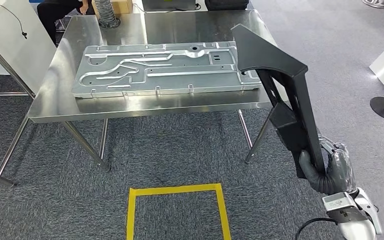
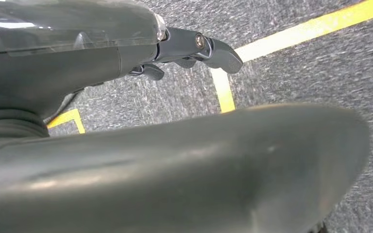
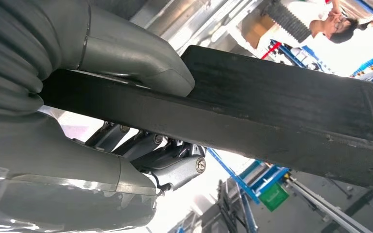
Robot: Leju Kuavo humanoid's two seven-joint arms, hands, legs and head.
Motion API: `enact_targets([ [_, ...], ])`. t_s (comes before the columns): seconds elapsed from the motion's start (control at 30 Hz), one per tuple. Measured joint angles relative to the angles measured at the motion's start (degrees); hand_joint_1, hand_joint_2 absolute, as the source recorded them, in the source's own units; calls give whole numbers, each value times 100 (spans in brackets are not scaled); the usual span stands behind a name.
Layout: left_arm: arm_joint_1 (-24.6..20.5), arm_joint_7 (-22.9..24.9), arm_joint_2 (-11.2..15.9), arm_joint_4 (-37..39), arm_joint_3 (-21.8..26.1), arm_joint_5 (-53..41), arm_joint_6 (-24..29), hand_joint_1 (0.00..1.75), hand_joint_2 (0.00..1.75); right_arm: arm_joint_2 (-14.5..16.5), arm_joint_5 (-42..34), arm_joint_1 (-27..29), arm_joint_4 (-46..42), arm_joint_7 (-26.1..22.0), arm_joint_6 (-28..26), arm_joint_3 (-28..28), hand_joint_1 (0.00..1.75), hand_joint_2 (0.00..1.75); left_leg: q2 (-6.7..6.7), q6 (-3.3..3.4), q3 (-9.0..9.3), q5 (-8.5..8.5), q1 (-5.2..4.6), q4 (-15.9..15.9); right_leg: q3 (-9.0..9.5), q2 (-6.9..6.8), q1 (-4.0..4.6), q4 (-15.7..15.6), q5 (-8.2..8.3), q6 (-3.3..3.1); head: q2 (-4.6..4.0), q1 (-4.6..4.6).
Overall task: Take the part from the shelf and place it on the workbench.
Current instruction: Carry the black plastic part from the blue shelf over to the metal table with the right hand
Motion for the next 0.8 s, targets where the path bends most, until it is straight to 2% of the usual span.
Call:
enact_targets([
  [0.07, -7, -13, -10, 0, 5, -31, -11, 0, 0, -57, 272, -129, 21, 46, -26, 25, 175, 175, -17, -21, 67, -84, -36, 29, -74, 2, 13, -260, 344, -39, 0, 1],
  [0.1, -15, -12, -15, 0, 6, -52, -14, 0, 0, -99, 390, -187, 32, 56, -41, 32, 175, 175, -25, -50, 91, -112, -45, 41, 94, 3, 28, -689, 568, -74, 0, 1],
  [0.2, -29, 4, -21, 0, 4, -99, -22, 0, 0, -186, 689, -234, 64, 61, -106, 69, 175, 175, -29, -133, 91, -141, -45, 41, 118, 0, 40, -774, 569, -153, 0, -1],
  [0.27, -38, 23, -21, -1, -4, -129, -31, 0, 0, -246, 904, -304, 83, 74, -175, 145, 175, 175, -18, -203, 11, -289, -39, 248, 139, -6, 4, -813, 585, -210, 0, -1],
  [0.3, -45, 33, -20, -1, -9, -149, -34, 0, 0, -278, 1018, -362, 95, 95, -218, 204, 175, 175, -9, -235, -115, -447, -27, 526, 146, -10, -10, -826, 589, -233, 0, -1],
  [0.37, -58, 45, -21, -1, -21, -188, -45, 0, 0, -323, 1187, -493, 130, 164, -280, 331, 175, 175, 3, -282, -495, -804, 8, 1295, 146, -11, -6, -824, 581, -260, 0, -1],
  [0.4, -62, 56, -21, -1, -34, -213, -54, 0, 0, -345, 1265, -564, 160, 215, -310, 413, 175, 175, 6, -295, -652, -887, 20, 1588, 147, -12, -5, -820, 578, -262, 0, -1],
  [0.43, -64, 65, -21, -2, -50, -236, -62, 0, 0, -369, 1337, -639, 195, 266, -336, 496, 175, 175, 8, -302, -717, -858, 28, 1686, 150, -11, -5, -817, 574, -260, 0, -1],
  [0.47, -70, 78, -21, -2, -69, -265, -73, 0, 0, -397, 1420, -719, 238, 322, -366, 588, 175, 175, 11, -301, -671, -722, 32, 1555, 160, -10, -6, -815, 568, -253, 0, -1],
  [0.53, -98, 95, -20, -2, -107, -315, -92, 0, 0, -443, 1575, -891, 321, 419, -428, 754, 175, 175, 23, -274, -318, -302, 34, 777, 192, -10, -7, -812, 549, -225, 0, -1],
  [0.6, -143, 116, -20, -2, -142, -354, -108, 0, 0, -468, 1713, -1074, 407, 505, -475, 945, 175, 175, 33, -226, -39, -73, 12, 161, 206, -7, 10, -809, 535, -177, 0, -1],
  [0.63, -161, 127, -20, -2, -158, -368, -113, 0, 0, -473, 1765, -1156, 451, 541, -490, 1051, 175, 175, 32, -200, -2, -60, 0, 60, 204, -6, 18, -811, 533, -147, 0, -1],
  [0.73, -186, 156, -22, -2, -211, -384, -116, 0, 0, -477, 1839, -1371, 579, 625, -507, 1354, 175, 175, 17, -100, 11, -37, -9, 14, 206, -10, 7, -812, 518, -39, 0, -1],
  [0.8, -197, 169, -24, -1, -233, -380, -116, 0, 0, -475, 1842, -1543, 679, 641, -503, 1547, 175, 175, 18, -41, 39, -8, 6, -33, 65, -10, -8, -504, 329, 6, 0, -1],
])
